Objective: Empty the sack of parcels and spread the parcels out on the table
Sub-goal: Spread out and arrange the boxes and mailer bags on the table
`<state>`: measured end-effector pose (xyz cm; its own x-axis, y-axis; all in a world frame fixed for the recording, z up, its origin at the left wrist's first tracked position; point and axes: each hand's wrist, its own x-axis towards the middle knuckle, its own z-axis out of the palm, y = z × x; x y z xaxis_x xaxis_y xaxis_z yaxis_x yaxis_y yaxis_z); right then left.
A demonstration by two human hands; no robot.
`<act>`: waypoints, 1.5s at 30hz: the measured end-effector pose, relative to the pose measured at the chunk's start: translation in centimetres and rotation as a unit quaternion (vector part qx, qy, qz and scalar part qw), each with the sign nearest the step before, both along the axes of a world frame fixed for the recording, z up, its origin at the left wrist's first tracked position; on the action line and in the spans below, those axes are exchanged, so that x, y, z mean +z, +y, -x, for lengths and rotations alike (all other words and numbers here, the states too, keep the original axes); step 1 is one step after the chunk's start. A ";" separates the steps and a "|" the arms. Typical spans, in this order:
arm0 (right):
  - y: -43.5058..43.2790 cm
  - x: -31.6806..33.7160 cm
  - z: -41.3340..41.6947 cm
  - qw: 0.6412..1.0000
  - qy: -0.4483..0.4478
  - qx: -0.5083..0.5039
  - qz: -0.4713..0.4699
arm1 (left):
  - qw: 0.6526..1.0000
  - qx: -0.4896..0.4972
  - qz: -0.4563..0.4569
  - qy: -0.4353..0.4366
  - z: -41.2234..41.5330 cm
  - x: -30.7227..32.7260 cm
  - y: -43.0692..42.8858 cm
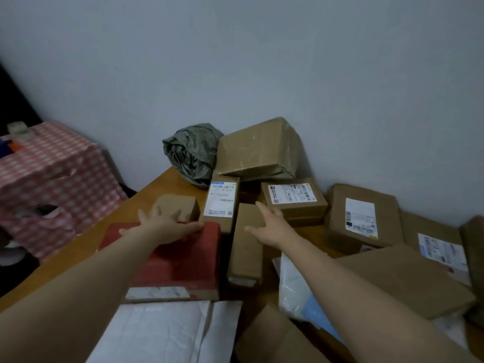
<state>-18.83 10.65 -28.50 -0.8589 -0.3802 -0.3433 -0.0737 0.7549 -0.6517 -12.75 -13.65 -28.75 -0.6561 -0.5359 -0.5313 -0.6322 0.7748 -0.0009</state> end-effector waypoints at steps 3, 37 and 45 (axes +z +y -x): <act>-3.4 -2.5 -0.7 0.995 -0.095 -0.011 -0.027 | 0.998 -0.039 -0.055 0.002 -0.9 1.0 -0.5; 2.4 -1.0 21.8 0.889 -0.092 -0.361 0.266 | 0.850 0.028 -0.397 0.344 21.9 4.2 7.6; 1.7 -0.4 20.2 0.831 -0.080 -0.324 0.444 | 0.848 0.022 -0.407 0.338 22.4 5.1 11.0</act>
<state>-39.07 12.32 -28.90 -0.9526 -0.0192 -0.3037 0.3020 -0.1823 -0.9357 -35.12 -2.62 -23.69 -0.9476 -0.2032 -0.2466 -0.3023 0.3204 0.8978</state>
